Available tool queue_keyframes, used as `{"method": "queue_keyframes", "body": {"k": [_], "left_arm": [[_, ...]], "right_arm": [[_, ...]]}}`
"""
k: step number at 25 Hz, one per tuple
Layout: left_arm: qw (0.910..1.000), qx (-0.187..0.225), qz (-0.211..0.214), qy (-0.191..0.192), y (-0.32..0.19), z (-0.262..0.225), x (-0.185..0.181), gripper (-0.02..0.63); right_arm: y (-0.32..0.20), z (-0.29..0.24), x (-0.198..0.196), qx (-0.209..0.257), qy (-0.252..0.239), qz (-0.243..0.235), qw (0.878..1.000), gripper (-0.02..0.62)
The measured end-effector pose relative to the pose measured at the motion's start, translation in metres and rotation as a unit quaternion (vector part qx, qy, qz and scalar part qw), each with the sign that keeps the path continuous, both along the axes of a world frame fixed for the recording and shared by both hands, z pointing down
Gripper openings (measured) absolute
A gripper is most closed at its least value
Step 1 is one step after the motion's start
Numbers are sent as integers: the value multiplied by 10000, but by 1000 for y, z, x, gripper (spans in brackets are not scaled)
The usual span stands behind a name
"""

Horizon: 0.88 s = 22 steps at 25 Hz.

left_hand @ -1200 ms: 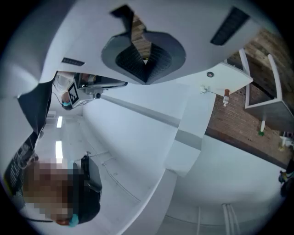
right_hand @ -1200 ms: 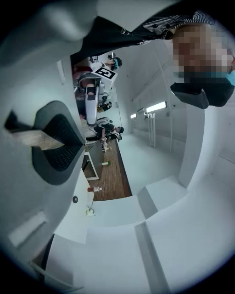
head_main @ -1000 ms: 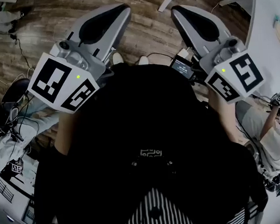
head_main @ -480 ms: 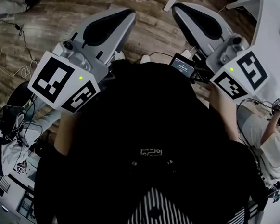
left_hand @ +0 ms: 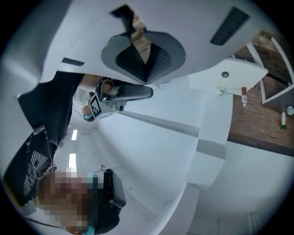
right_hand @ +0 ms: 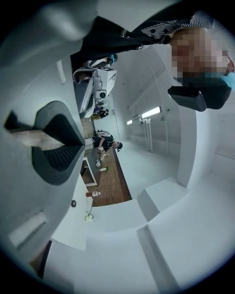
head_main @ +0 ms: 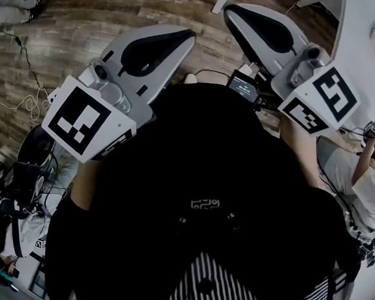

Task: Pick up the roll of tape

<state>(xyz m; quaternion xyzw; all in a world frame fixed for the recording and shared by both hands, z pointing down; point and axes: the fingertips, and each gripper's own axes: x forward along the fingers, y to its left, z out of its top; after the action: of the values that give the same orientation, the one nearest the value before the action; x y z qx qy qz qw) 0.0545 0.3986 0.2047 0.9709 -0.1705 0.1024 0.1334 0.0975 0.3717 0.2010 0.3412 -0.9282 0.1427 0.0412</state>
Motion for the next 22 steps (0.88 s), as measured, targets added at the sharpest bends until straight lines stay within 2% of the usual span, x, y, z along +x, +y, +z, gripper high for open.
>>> {"method": "queue_keyframes", "body": {"k": [4,8,11,14,18,22], "left_arm": [[9995,-54,-160,256,-56,-9,-11,6],[9992,27,-171,371,-64,-20,4,6],[9987,85,63,504,-60,-21,18,6],[9966,-72,314,753,-75,-23,27,6],[9961,-68,596,641,-92,-10,37,6],[9938,-90,833,731,-113,-18,33,6]], "right_arm": [[-38,-8,-6,-53,131,270,9995,5],[-21,-19,19,-5,198,636,9978,5],[-13,-22,36,94,206,973,9950,5],[-27,-22,46,75,229,1215,9923,5],[-41,-12,54,47,237,1450,9891,5],[-61,-19,48,33,234,1647,9861,5]]}}
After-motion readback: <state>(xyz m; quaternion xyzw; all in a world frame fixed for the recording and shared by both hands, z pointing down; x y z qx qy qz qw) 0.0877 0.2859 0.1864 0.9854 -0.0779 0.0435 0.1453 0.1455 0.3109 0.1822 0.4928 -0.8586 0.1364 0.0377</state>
